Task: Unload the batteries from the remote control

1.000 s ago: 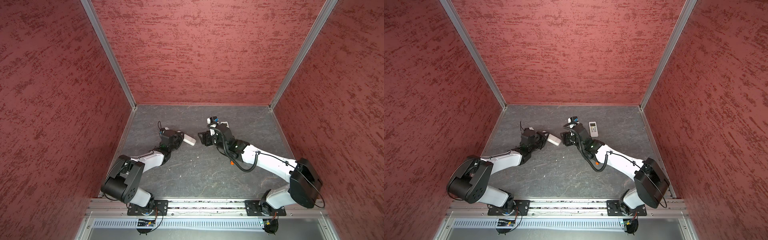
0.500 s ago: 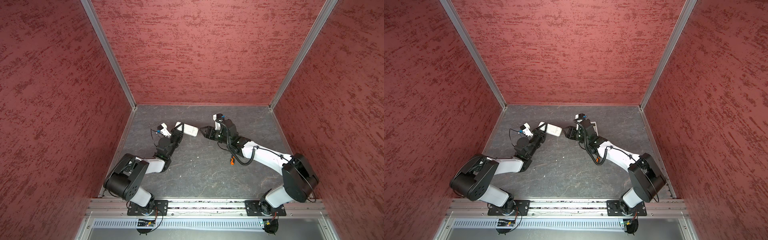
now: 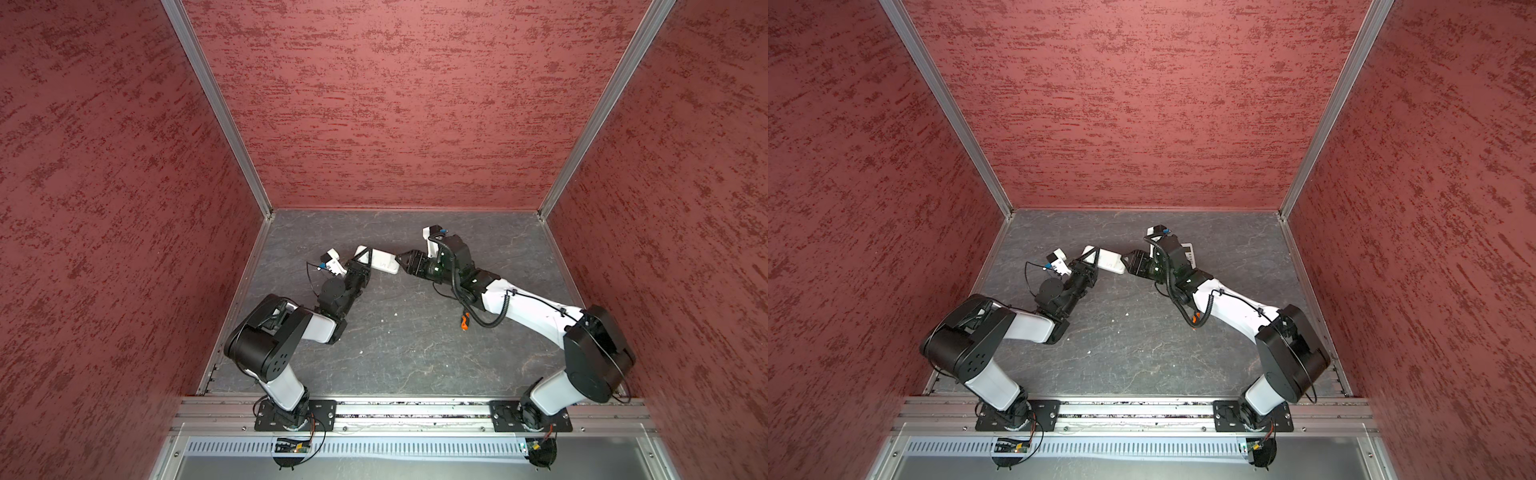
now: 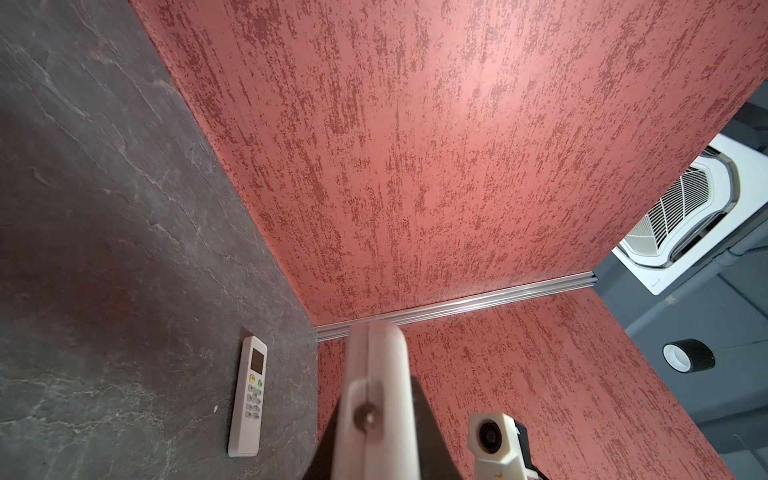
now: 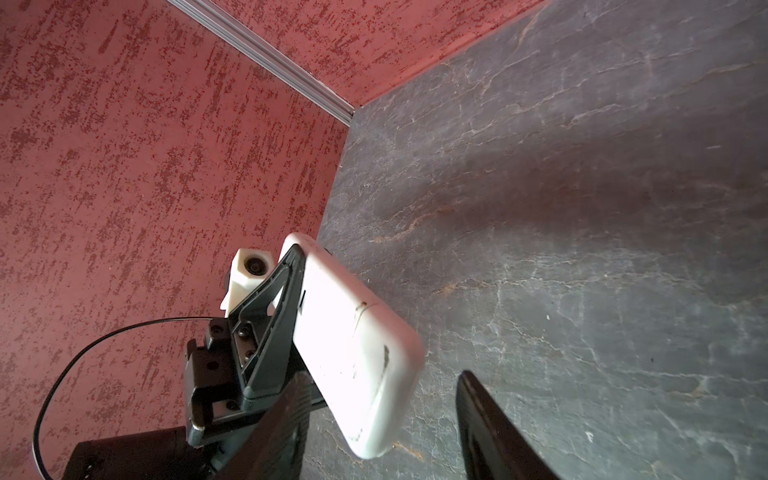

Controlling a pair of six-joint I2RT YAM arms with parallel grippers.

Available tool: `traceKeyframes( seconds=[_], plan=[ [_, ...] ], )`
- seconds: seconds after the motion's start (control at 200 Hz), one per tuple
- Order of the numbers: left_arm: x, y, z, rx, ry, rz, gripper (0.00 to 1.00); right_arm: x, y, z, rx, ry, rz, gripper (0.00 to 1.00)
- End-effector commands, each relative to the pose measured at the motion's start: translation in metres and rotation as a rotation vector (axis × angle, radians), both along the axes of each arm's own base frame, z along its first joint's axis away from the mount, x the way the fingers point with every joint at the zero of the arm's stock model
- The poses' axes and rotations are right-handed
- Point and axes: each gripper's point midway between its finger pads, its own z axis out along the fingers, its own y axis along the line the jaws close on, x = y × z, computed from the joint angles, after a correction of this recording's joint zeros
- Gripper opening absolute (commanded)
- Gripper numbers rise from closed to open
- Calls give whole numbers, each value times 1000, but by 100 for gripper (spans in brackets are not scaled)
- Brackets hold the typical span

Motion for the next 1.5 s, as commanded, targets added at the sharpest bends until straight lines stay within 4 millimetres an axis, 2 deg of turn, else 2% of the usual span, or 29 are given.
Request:
traceKeyframes(
  seconds=[0.0, 0.145, 0.466, 1.057, 1.293, 1.498],
  plan=[
    [-3, -1, 20, -24, -67, -1, 0, 5, 4, 3, 7, 26, -14, 55],
    [-3, -1, 17, -26, -58, -2, 0, 7, 9, -3, -17, 53, -8, 49],
    [-2, -1, 14, -32, -50, -5, 0, 4, 25, -11, -38, 89, 17, 44],
    [-4, -1, 18, -49, -52, -15, 0, -7, 28, -24, -39, 118, 27, 34],
    [-4, -4, 20, -61, -52, -28, 0, -9, 26, -24, -34, 120, 25, 34],
    [-5, -2, 21, -66, -52, -27, 0, -10, 25, -23, -31, 118, 23, 43]
  ],
)
